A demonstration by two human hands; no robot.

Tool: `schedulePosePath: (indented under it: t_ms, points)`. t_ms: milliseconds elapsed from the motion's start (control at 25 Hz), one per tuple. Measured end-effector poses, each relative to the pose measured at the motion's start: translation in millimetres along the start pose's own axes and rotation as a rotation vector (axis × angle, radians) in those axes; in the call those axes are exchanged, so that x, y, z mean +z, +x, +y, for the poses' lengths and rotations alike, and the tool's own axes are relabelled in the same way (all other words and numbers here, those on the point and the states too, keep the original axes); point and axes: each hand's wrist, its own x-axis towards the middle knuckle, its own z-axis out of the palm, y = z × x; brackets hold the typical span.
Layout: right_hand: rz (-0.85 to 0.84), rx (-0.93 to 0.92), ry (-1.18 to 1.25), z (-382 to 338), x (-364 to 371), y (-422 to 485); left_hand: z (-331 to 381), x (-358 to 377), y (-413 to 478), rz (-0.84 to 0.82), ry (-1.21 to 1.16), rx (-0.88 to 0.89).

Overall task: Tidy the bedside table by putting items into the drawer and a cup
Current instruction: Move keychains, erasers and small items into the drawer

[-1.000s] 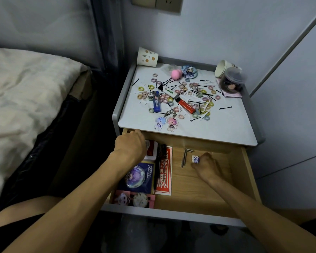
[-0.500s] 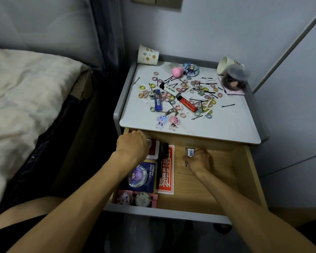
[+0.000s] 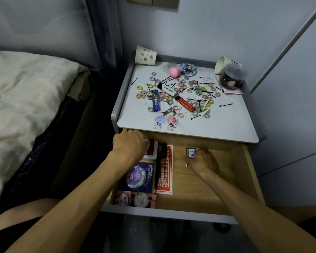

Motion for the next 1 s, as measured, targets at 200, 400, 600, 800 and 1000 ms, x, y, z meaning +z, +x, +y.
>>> schedulePosePath:
  t_ms: [200,400,600,800,1000]
  points:
    - [0.022,-0.272,-0.079,0,-44,-30,-2,-14,-6,0.212,-0.025,0.031]
    - [0.117,-0.676,0.031,-37,-100,-41,-3,-39,13,0.297,-0.627,0.022]
    - [0.201,-0.711,-0.061,-93,-129,46,0,-50,36,0.301,-0.95,-0.004]
    - [0.081,-0.649,-0.152,-112,-129,91,5,-51,75,0.286,-0.931,-0.05]
    - [-0.013,-0.606,-0.06,-115,-126,106,32,-42,123,0.302,-0.6,-0.077]
